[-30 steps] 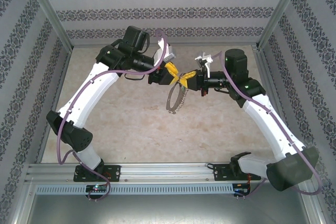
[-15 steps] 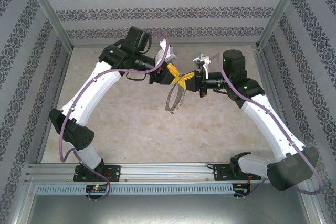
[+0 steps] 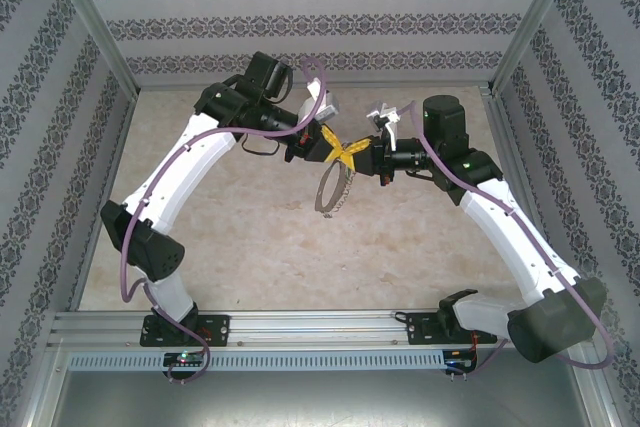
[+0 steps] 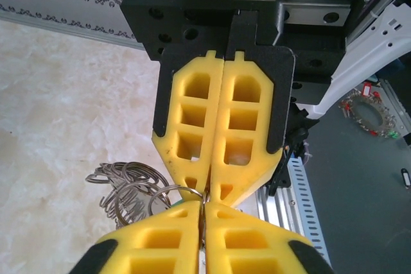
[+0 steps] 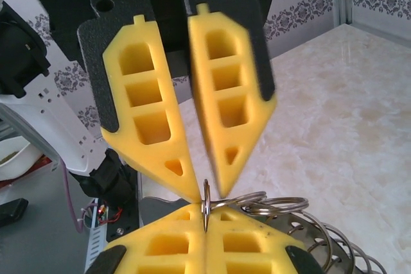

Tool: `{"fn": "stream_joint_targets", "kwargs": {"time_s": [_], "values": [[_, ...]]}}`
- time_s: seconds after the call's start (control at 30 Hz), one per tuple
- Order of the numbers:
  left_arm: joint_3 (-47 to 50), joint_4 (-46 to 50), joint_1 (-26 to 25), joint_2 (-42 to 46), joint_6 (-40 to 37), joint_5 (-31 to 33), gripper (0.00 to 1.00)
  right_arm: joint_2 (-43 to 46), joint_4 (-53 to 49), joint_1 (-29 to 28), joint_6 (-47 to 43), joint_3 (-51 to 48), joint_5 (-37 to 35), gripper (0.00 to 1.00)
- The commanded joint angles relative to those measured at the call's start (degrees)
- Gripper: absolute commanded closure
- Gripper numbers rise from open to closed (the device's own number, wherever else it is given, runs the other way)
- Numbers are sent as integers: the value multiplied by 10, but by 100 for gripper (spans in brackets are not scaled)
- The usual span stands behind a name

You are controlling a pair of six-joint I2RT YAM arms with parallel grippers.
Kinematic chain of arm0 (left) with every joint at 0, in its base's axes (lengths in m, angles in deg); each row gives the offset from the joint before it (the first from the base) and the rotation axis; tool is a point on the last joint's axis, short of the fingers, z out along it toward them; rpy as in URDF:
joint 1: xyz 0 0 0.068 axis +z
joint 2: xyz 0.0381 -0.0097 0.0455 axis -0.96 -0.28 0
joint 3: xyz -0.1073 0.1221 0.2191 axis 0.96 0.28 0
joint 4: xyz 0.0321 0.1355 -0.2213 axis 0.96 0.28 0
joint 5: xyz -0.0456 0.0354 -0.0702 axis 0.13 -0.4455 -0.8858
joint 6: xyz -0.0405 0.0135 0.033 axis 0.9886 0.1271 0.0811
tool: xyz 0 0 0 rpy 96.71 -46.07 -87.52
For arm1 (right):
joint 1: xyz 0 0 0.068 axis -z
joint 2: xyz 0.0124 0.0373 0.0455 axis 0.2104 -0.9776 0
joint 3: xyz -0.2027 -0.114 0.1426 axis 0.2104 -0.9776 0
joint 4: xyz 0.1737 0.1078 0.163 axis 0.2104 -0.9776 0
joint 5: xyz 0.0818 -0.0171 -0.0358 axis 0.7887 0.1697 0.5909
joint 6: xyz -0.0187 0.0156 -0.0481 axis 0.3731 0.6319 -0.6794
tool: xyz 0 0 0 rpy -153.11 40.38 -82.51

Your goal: Put the keys on the keyring

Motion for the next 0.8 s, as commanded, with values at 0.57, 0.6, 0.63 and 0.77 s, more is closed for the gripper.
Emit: {"fn": "stream_joint_targets", "kwargs": {"time_s": [0.57, 0.6, 0.63, 0.77], "values": [[110, -173, -4, 48, 70, 5, 100, -3, 51, 1, 5, 8, -22, 97], [117, -185, -4, 51, 76, 6, 100, -4, 52, 2, 6, 6, -22, 91], [121, -193, -3, 52, 80, 7, 100, -4, 52, 3, 6, 5, -22, 86], [140, -221, -2, 59, 95, 11, 100, -1, 64, 9, 14, -6, -22, 74]]}}
